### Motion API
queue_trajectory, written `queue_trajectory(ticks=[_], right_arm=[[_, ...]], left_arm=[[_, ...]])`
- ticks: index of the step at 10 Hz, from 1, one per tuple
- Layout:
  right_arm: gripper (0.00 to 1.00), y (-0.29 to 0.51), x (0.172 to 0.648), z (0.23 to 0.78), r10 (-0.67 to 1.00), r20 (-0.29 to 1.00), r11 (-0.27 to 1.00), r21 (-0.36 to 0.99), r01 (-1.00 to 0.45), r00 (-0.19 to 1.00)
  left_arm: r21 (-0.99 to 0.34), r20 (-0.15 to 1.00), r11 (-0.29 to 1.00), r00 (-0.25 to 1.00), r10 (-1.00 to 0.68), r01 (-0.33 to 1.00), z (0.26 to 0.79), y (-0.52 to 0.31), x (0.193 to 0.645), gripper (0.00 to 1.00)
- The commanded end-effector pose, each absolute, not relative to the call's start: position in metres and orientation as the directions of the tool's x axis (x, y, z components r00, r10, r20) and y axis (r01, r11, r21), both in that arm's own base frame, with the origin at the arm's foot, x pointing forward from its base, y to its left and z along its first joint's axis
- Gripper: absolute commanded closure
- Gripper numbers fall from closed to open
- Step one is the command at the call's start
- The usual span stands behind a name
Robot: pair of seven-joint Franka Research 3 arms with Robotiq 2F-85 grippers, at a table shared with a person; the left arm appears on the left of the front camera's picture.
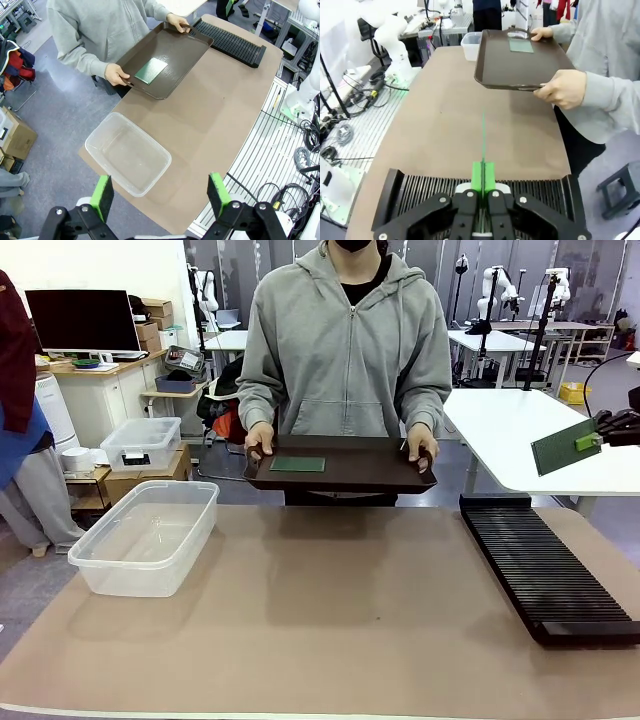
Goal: Sort PCBs into racks and boxes based on the side picked up.
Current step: If the short side of the Blank PCB is picked up, insert it into the PCB Rack ; if the long side is picked up, place it in the Organizing box.
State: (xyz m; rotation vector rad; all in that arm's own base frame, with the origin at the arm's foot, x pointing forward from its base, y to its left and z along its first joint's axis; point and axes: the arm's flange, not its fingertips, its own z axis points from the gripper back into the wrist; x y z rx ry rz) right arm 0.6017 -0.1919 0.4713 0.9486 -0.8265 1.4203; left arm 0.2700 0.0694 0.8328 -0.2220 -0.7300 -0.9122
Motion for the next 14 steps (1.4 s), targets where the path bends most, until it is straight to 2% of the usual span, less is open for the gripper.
queue_trajectory(ticks=[1,2,5,9,11,14], right_arm=[[0.98,-0.189,0.603,0.455,0.462,0.887,-0.054,0.013,-0.998,-0.014],[0.98,-0.189,0.614,0.445,0.447,0.894,-0.017,-0.024,-1.000,-0.029],[0.98,-0.180,0.642,0.421,0.499,0.860,-0.055,-0.089,-0.995,-0.105],[0.98,-0.185,0.684,0.385,0.472,0.878,-0.123,-0.024,-0.992,-0.080],[0.98,-0.185,0.691,0.369,0.470,0.876,-0.153,-0.043,-0.987,-0.111],[0.98,-0.185,0.699,0.354,0.486,0.866,-0.132,-0.063,-0.989,-0.120]], left_arm=[[0.118,0.661,0.612,0.398,-0.636,0.782,0.832,0.069,0.270,0.00],[0.118,0.661,0.612,0.398,-0.636,0.782,0.832,0.069,0.270,0.00],[0.118,0.661,0.612,0.398,-0.636,0.782,0.832,0.069,0.270,0.00],[0.118,0.661,0.612,0.398,-0.636,0.782,0.832,0.069,0.270,0.00],[0.118,0.661,0.612,0.398,-0.636,0.782,0.832,0.069,0.270,0.00],[0.118,0.661,0.612,0.398,-0.636,0.782,0.832,0.069,0.270,0.00]])
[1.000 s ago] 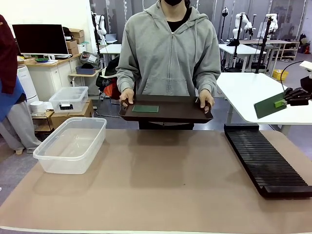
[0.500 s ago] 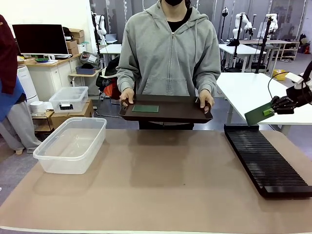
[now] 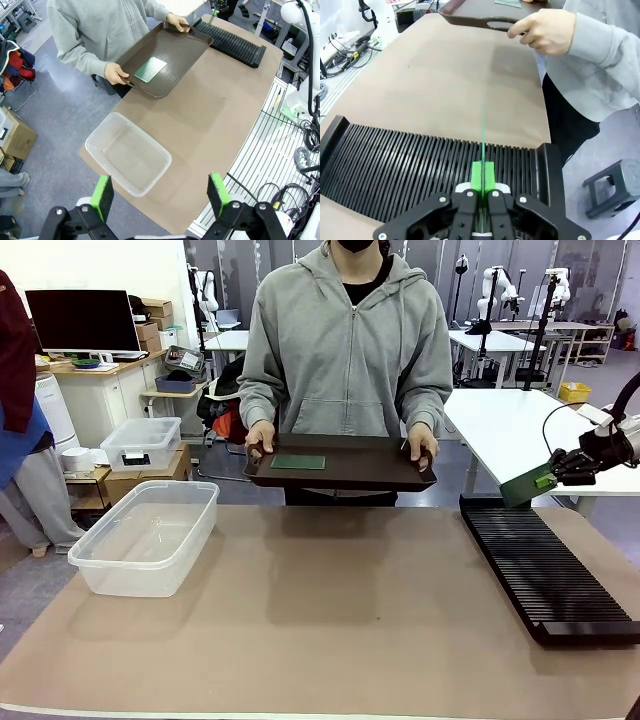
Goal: Sort PCBs into racks and boxes based on the side picked up.
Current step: If the short side of the Blank PCB is picked up, insert it into the PCB Rack ; if the long side is picked up, place it in the Organizing box.
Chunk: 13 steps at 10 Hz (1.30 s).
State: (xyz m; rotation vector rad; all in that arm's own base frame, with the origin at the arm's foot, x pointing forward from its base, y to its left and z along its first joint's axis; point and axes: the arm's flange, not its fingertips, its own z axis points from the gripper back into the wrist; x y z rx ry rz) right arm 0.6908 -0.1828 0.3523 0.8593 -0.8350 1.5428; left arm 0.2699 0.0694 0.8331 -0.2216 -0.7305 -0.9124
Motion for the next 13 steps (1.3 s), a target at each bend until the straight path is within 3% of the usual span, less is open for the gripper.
queue_trajectory(ticks=[1,13], right_arm=[[0.98,-0.184,0.703,0.350,0.488,0.864,-0.136,-0.065,-0.989,-0.124],[0.98,-0.153,0.701,0.303,0.478,0.871,-0.172,-0.028,-0.985,-0.108]], left_arm=[[0.118,0.661,0.612,0.398,-0.636,0.782,0.832,0.069,0.270,0.00],[0.118,0.661,0.612,0.398,-0.636,0.782,0.832,0.069,0.270,0.00]])
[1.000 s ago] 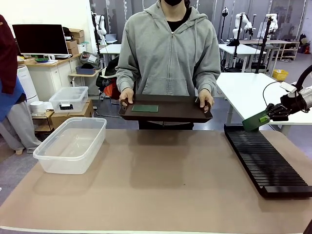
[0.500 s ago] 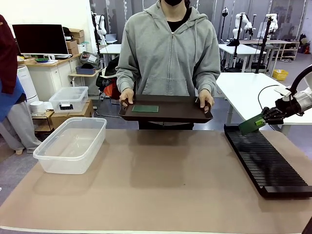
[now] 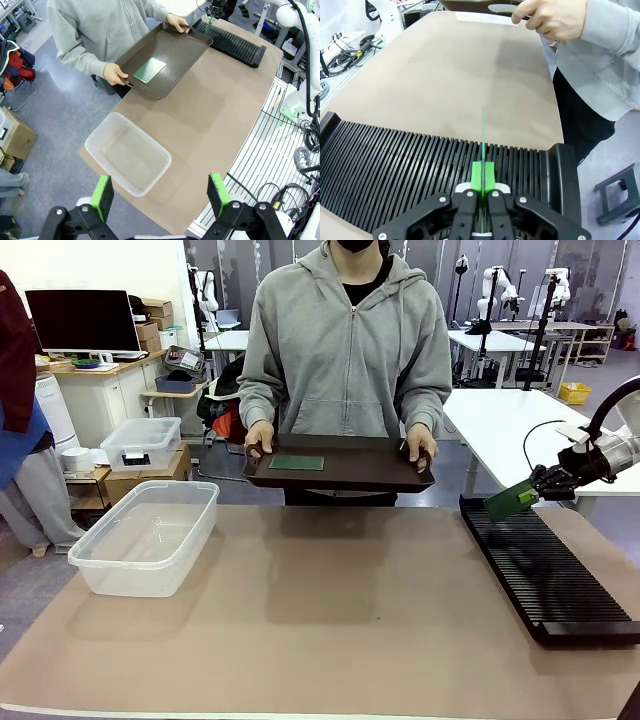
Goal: Sort PCBs into racks and boxes based on the side picked up.
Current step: If the short side of the Blank PCB is picked up, insert it into the PCB Rack ; if the long side is picked up, place it in the Organizing box.
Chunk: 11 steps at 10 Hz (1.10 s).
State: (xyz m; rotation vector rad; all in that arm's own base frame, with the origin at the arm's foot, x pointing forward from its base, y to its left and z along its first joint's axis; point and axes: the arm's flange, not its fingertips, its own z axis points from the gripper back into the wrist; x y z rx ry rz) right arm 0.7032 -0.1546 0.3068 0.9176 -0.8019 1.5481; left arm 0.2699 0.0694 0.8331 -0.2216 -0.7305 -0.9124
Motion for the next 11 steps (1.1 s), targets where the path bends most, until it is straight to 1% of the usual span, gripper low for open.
queue_trajectory(ticks=[1,2,5,11], right_arm=[[0.98,-0.153,0.700,0.300,0.481,0.870,-0.174,-0.025,-0.985,-0.107],[0.98,-0.154,0.699,0.297,0.494,0.861,-0.168,-0.042,-0.985,-0.121],[0.98,-0.152,0.697,0.287,0.486,0.868,-0.170,-0.027,-0.985,-0.107],[0.98,-0.151,0.705,0.277,0.432,0.898,-0.147,-0.022,-0.989,-0.084]], left_arm=[[0.118,0.661,0.612,0.398,-0.636,0.782,0.832,0.069,0.270,0.00],[0.118,0.661,0.612,0.398,-0.636,0.782,0.832,0.069,0.270,0.00],[0.118,0.661,0.612,0.398,-0.636,0.782,0.832,0.069,0.270,0.00],[0.118,0.661,0.612,0.398,-0.636,0.782,0.832,0.069,0.270,0.00]])
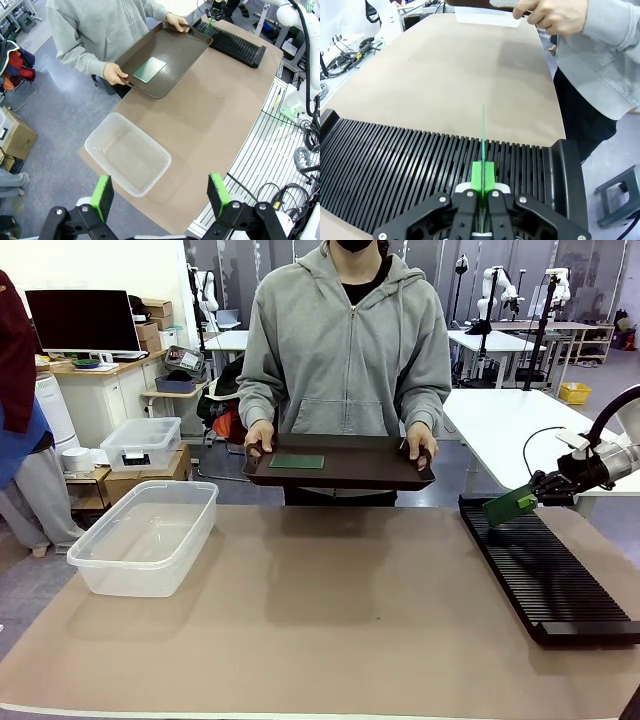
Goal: Sort PCBs into racks and boxes based on the side picked up.
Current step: If the short side of the Blank PCB is picked up, insert it into the PCB Rack ; if the long side is picked up, place it in the Organizing box.
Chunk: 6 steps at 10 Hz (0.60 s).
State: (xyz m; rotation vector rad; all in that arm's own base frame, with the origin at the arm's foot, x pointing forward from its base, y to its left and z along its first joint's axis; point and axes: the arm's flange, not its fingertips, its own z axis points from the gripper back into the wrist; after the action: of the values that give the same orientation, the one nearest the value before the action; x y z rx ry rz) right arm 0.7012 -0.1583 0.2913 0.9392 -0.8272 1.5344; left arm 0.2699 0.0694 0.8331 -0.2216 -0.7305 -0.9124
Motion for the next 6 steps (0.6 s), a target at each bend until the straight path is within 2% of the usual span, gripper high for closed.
queue_trajectory(ticks=[1,6], right_arm=[[0.98,-0.1510,0.7074,0.2770,0.417,0.905,-0.144,-0.022,-0.989,-0.081],[0.98,-0.1513,0.7117,0.2741,0.374,0.925,-0.123,-0.015,-0.992,-0.060]], left_arm=[[0.118,0.661,0.612,0.398,-0.636,0.782,0.8320,0.0687,0.2697,0.00],[0.118,0.661,0.612,0.398,-0.636,0.782,0.8320,0.0687,0.2697,0.00]])
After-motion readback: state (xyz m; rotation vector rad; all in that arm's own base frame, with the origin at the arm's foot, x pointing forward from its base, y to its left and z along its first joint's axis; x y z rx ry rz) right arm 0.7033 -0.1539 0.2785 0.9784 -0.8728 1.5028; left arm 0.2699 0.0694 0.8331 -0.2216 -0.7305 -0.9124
